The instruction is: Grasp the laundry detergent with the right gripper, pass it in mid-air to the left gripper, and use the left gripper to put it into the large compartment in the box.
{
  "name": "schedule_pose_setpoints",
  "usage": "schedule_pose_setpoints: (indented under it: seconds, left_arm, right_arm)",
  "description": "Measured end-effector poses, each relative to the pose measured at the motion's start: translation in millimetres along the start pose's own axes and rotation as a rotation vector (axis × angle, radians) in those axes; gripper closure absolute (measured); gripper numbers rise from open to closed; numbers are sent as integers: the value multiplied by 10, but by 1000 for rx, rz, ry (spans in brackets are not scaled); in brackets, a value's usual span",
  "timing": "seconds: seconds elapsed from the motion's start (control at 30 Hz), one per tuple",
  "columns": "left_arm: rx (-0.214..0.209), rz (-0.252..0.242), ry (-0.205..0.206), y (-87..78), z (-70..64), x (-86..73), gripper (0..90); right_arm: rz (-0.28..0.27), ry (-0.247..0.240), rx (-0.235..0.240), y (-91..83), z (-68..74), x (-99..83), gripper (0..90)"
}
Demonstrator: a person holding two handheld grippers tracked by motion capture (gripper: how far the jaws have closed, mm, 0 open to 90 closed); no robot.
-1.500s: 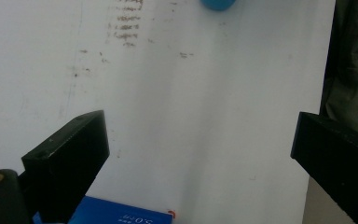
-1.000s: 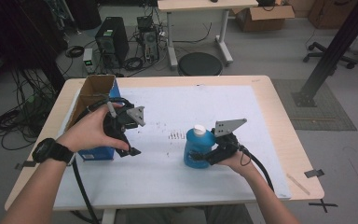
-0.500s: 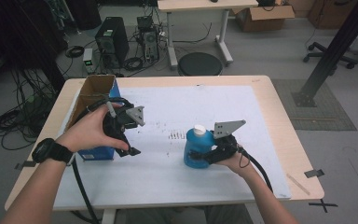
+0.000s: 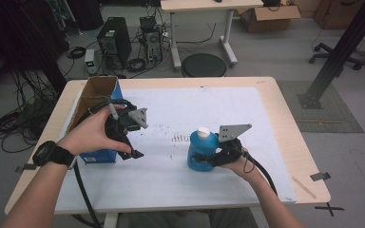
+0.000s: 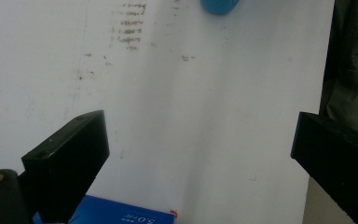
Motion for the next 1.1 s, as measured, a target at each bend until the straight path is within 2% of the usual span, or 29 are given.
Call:
schedule_pose_setpoints:
  seconds: [0.27,0.4,0.5,0.7,1.1]
  left_arm:
    - [7,-8,2,-36,0,23,48]
    - [9,-14,9,-77,5,68,46]
    - [10,-20,12,-111,7,113,46]
    - [14,-36,22,-228,12,240,44]
    - [25,-85,16,-611,36,498,40]
  right_arm:
    - [10,-20,-6,-3,6,13,426]
    - [32,-18,11,-15,-10,45,431]
    - [28,-12,36,-46,-19,112,434]
    - [54,-36,84,-109,-37,365,435]
    - [91,-91,183,-144,-65,963,436]
Point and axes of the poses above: each handheld gripper's, and its own axes: y roughly forward along the jaws, x roughly out of its top, z roughly to its left, the point moved 3 cm from there along y, roughly forward along the jaws, and after that the axes turned 7 degrees about x, right-handed, at the moved point
